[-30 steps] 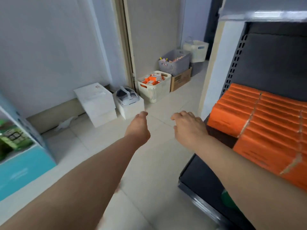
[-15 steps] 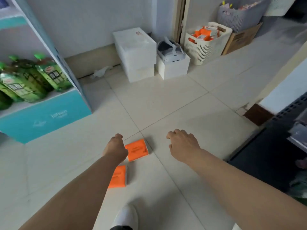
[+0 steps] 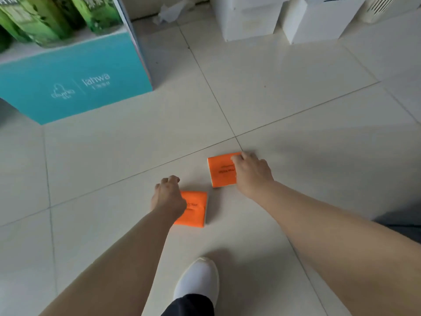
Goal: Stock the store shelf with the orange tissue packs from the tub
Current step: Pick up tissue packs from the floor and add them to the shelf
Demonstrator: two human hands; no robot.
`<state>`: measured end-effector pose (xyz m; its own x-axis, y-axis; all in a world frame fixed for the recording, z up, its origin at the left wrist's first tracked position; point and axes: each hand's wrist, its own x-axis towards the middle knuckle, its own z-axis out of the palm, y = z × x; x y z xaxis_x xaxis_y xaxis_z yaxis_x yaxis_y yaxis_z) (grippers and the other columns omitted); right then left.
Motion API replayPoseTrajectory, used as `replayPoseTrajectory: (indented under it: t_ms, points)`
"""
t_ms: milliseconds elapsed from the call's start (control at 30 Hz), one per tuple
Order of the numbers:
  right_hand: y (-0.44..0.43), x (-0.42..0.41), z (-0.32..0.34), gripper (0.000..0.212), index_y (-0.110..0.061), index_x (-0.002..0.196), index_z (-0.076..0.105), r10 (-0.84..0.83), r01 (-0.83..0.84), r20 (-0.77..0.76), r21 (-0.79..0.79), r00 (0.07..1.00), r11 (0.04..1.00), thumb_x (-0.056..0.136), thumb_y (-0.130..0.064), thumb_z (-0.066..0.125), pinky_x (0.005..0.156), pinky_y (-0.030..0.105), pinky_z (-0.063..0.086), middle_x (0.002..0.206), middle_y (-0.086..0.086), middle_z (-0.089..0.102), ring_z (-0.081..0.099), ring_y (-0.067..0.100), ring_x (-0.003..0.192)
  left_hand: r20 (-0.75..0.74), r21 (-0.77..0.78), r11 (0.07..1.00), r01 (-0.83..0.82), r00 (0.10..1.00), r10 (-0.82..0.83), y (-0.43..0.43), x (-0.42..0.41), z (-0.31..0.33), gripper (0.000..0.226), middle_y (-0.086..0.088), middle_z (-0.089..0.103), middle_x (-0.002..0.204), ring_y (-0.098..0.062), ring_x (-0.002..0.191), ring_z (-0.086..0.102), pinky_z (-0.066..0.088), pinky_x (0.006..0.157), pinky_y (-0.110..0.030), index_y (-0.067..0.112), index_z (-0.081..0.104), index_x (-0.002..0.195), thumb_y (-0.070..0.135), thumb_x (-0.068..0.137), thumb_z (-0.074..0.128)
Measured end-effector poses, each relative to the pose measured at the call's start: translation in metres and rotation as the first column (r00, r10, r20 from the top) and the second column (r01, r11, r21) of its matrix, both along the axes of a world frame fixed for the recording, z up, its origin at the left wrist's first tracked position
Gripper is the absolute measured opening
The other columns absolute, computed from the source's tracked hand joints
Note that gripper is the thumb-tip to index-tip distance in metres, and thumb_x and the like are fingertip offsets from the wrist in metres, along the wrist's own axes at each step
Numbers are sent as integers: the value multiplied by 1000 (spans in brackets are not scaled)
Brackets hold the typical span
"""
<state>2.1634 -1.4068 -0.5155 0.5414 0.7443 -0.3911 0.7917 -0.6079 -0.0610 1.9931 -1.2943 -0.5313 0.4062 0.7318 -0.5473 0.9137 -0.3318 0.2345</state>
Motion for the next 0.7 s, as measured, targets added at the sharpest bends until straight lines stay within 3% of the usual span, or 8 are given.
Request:
replayPoseTrajectory:
  t_ms: [167,233,300,400,500,600,700]
  points:
    - [28,7,-29,54,-18,142,31,29,-29,16,24,999,999,91,-9,45,98,40,35,142,3,37,31,23,134,24,-53,998,46,999,-45,22,-7,-7,66,2,46,132,-19,121,44,43,82,-31,24,40,137,6,77,61]
    - [30,9,-41,56,-19,144,28,36,-36,9,2,999,999,92,-14,49,100,40,33,146,2,32,25,22,139,40,-79,994,76,997,-73,26,-6,-8,68,2,46,130,-19,118,46,43,78,-30,25,41,136,8,74,65]
    - [28,8,-48,51,-18,138,36,40,-40,14,-29,999,999,91,-21,55,100,39,32,143,1,36,24,21,139,45,-111,987,114,993,-109,27,-3,-8,71,3,46,130,-19,118,45,44,79,-31,26,41,135,11,72,69]
    - [22,4,-45,54,-15,124,43,13,-13,8,-59,1000,998,79,-28,71,95,38,35,129,3,48,38,22,128,21,-147,970,196,981,-195,24,1,-8,77,4,43,134,-18,125,40,44,85,-33,27,40,137,20,70,78]
    - [10,-4,-36,63,-12,117,41,-26,28,32,-77,999,997,70,-31,78,84,36,39,113,3,55,53,25,108,-45,-122,936,331,940,-338,19,1,-11,76,4,40,137,-19,128,35,42,93,-34,27,37,139,17,74,75]
    - [-6,-12,-33,73,-15,120,40,-50,54,51,-86,997,995,63,-38,80,80,34,38,112,2,51,49,22,108,-189,-43,870,492,851,-490,12,-2,-18,65,1,41,134,-21,126,36,40,97,-34,25,37,136,9,79,62]
    - [-22,-19,-34,59,-22,115,50,-56,58,40,-51,998,997,65,-41,76,80,34,34,112,2,48,45,23,109,-285,-4,832,555,797,-533,7,-4,-23,58,0,43,131,-22,124,38,39,96,-34,21,38,132,9,80,60]
